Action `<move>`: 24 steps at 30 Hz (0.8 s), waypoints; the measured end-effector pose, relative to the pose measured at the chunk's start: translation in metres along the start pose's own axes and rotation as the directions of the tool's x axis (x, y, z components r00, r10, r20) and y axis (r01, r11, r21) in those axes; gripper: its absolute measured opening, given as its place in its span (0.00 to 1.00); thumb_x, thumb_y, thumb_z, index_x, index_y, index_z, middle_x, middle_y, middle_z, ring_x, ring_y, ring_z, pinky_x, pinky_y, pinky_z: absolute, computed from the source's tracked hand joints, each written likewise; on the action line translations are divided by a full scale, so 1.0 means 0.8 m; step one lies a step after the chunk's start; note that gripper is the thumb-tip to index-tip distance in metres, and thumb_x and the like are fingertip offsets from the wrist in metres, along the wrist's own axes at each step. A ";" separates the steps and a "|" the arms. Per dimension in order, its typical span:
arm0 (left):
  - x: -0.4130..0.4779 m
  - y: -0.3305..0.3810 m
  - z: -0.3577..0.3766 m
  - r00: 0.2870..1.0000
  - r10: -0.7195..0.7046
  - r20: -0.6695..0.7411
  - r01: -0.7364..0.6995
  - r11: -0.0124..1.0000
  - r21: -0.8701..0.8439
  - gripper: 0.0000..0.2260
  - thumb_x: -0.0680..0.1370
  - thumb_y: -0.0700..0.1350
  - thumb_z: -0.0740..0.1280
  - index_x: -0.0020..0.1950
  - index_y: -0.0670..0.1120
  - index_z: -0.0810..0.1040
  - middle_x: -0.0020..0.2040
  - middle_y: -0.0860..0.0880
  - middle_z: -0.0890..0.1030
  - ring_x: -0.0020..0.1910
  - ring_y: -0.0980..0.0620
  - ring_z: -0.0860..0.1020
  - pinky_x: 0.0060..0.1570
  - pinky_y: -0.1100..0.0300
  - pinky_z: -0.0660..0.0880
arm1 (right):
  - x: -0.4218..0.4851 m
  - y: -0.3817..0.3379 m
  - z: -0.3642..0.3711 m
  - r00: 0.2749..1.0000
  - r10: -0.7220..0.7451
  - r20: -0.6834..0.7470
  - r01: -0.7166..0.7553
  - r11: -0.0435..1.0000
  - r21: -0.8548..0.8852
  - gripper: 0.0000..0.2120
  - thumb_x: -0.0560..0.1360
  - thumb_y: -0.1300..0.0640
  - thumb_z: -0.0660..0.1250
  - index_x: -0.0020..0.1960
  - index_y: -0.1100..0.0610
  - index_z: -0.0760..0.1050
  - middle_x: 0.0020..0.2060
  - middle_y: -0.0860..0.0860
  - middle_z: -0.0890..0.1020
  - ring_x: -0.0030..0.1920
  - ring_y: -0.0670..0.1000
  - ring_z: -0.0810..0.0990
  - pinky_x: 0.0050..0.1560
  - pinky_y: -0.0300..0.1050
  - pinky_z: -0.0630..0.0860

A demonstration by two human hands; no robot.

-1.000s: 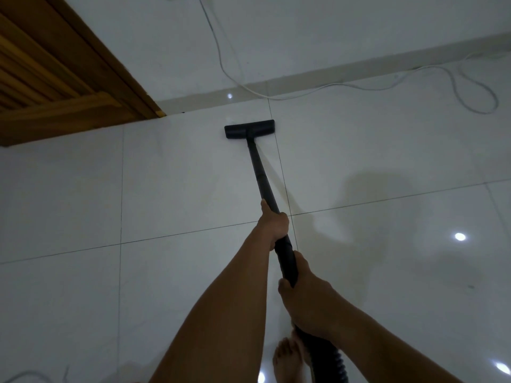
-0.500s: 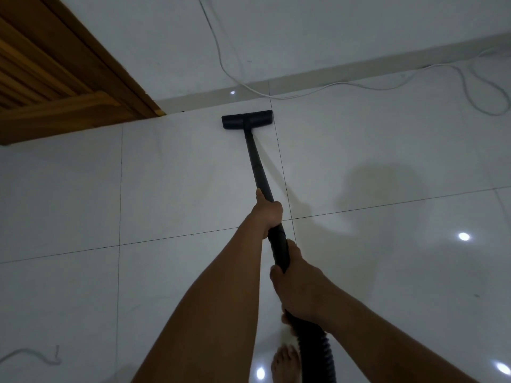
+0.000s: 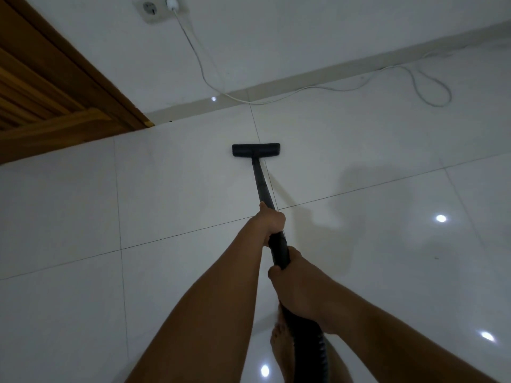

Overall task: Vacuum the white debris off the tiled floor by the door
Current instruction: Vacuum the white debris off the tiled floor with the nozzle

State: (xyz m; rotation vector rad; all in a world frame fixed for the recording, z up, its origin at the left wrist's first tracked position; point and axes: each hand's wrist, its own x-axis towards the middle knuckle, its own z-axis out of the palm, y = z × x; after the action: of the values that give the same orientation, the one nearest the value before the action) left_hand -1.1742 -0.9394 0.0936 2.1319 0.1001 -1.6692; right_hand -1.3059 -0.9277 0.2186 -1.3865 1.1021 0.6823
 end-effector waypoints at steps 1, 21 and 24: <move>-0.005 -0.001 0.007 1.000 0.001 0.008 -0.001 1.000 0.009 0.33 0.83 0.39 0.56 0.83 0.52 0.42 0.53 0.40 0.76 0.40 0.47 0.74 0.49 0.50 0.78 | -0.007 0.003 -0.004 1.000 0.017 0.009 -0.017 0.999 0.043 0.20 0.83 0.52 0.58 0.74 0.51 0.61 0.38 0.50 0.78 0.26 0.43 0.75 0.30 0.35 0.77; 0.063 0.087 0.028 0.998 0.063 -0.005 -0.062 0.993 0.097 0.35 0.84 0.39 0.56 0.82 0.54 0.36 0.56 0.43 0.71 0.43 0.46 0.74 0.52 0.49 0.78 | 0.064 -0.008 -0.070 1.000 0.006 0.003 -0.006 0.965 0.262 0.23 0.84 0.56 0.57 0.77 0.49 0.57 0.43 0.57 0.77 0.25 0.46 0.75 0.20 0.33 0.70; 0.081 0.104 0.021 0.996 0.084 -0.017 -0.082 0.992 0.095 0.35 0.84 0.40 0.56 0.82 0.54 0.36 0.58 0.43 0.71 0.44 0.46 0.74 0.51 0.50 0.78 | 0.089 -0.017 -0.078 1.000 0.016 0.026 -0.024 0.949 0.314 0.25 0.83 0.56 0.58 0.78 0.46 0.56 0.44 0.60 0.77 0.26 0.51 0.78 0.24 0.40 0.76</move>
State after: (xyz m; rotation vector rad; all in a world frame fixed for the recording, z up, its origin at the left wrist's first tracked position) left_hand -1.1453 -1.0342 0.0531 2.1910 -0.0615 -1.6344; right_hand -1.2791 -1.0050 0.1699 -1.0925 1.1524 0.5088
